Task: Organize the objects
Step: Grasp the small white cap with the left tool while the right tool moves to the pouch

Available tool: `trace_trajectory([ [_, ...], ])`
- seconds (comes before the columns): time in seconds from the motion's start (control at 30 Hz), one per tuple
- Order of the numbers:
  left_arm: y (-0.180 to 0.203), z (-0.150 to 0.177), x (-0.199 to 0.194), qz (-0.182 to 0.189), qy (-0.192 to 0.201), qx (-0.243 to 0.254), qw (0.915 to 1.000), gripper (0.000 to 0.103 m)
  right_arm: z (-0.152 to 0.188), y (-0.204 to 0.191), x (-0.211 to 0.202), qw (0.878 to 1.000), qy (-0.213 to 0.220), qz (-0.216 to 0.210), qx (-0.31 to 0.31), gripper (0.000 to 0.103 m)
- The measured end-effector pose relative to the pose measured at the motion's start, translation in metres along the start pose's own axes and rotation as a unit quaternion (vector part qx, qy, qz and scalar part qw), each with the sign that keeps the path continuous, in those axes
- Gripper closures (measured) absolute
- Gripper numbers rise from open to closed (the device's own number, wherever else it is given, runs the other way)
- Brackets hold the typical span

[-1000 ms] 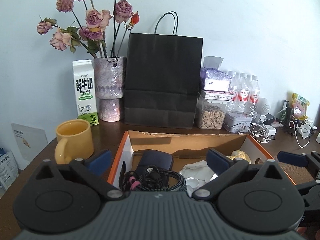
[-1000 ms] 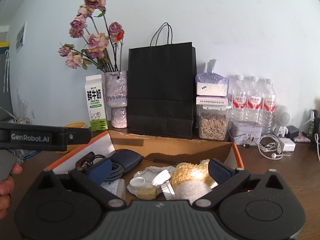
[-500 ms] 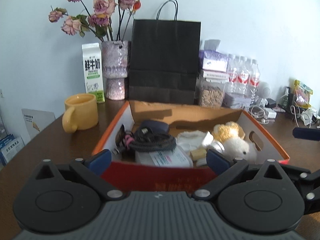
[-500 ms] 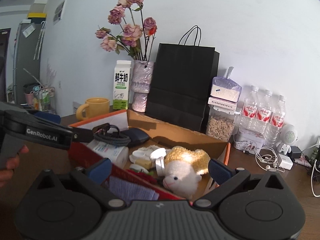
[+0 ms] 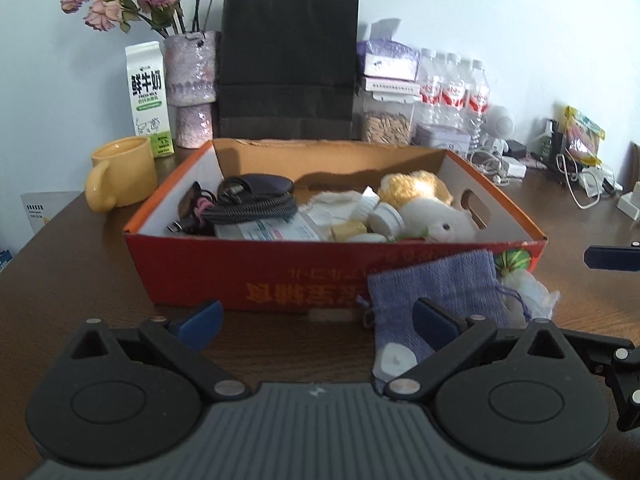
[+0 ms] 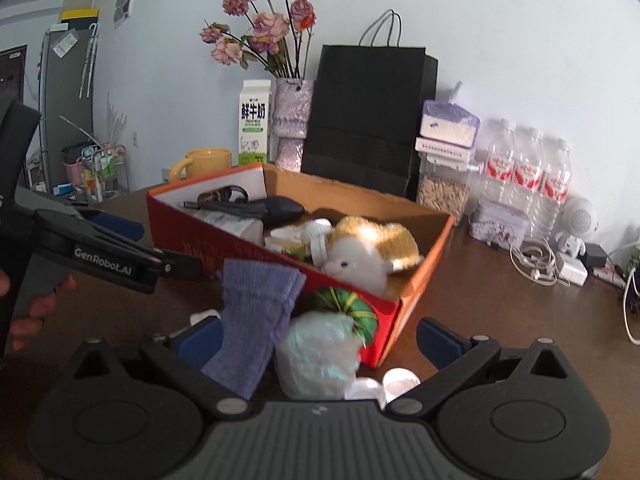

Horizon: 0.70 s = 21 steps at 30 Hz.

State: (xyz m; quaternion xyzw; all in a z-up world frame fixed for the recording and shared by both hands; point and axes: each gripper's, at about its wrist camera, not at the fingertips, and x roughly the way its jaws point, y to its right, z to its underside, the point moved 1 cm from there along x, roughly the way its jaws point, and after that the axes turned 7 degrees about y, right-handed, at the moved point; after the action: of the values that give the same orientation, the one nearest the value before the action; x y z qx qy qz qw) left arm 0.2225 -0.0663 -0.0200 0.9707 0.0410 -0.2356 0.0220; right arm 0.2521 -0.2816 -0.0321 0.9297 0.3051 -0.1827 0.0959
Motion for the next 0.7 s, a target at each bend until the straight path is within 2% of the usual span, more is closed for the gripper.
trace_trajectory([
  [0.27, 0.006, 0.014, -0.003, 0.016, -0.016, -0.002, 0.9998, 0.000, 0.010, 0.002, -0.008, 1.000, -0.006, 0.001, 0.021, 0.001],
  [0.5, 0.027, 0.023, 0.006, 0.046, -0.021, 0.044, 0.9977, 0.001, 0.019, 0.001, -0.014, 0.999, 0.007, 0.022, 0.045, 0.005],
  [0.6, 0.034, 0.026, 0.013, 0.059, -0.032, 0.064, 0.9957, 0.020, 0.020, -0.002, -0.011, 0.998, 0.011, 0.026, 0.052, 0.007],
  [0.67, 0.037, 0.028, 0.018, 0.076, -0.044, 0.072, 0.9935, 0.060, 0.019, -0.006, -0.010, 0.998, 0.014, 0.030, 0.054, 0.011],
  [0.7, 0.037, 0.027, 0.018, 0.086, -0.043, 0.067, 0.9931, 0.071, 0.019, -0.008, -0.009, 0.998, 0.015, 0.033, 0.054, 0.014],
])
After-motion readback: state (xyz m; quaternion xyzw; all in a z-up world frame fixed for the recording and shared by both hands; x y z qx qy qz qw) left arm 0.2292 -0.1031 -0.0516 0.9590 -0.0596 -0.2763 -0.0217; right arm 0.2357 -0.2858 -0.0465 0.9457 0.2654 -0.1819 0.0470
